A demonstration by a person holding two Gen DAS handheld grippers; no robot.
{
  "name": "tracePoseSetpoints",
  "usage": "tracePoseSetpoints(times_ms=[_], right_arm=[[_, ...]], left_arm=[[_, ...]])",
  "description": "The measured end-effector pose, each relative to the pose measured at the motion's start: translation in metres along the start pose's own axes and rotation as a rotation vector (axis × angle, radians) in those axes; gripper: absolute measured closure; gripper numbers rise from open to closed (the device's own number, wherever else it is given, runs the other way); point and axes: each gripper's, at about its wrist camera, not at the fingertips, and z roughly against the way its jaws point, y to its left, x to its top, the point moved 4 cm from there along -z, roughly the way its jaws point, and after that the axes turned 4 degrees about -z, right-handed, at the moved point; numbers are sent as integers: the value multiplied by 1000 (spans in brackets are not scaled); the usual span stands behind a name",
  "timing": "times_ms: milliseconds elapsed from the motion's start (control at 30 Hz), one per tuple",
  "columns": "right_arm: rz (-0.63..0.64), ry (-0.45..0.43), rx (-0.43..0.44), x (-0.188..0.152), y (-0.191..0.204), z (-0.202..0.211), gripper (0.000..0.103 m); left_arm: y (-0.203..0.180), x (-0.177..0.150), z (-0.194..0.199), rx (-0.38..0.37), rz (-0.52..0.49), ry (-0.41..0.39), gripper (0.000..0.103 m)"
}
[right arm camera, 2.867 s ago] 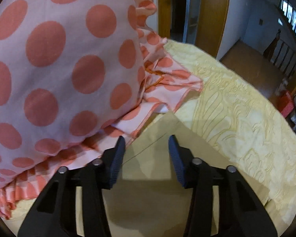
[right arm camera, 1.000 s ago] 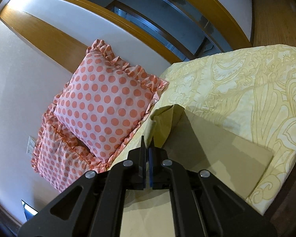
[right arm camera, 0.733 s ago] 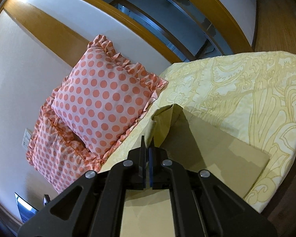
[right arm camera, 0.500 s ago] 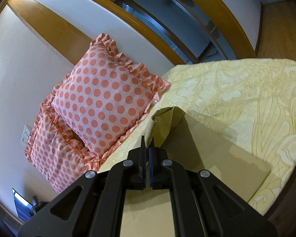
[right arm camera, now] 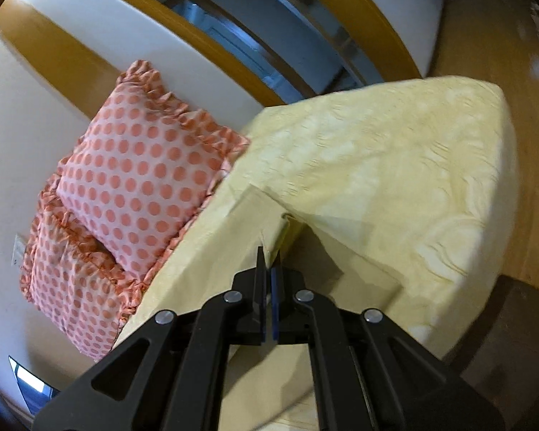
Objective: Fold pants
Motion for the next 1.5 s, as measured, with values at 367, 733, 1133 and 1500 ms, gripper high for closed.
tracePoseSetpoints(times_ms=[367, 733, 1133, 1500], right_arm=[[12, -16, -85, -9, -22, 19, 101], [69, -114, -181, -5, -29, 48, 63], [129, -76, -154, -27, -19, 23, 96], [464, 75, 417, -115, 203, 21, 100]], left_arm=[[18, -39, 11, -11, -3, -25, 95], [24, -40, 59, 55, -37, -177, 56], [24, -15, 40, 120, -111, -270, 28], [29, -28, 13, 160, -131, -220, 24]])
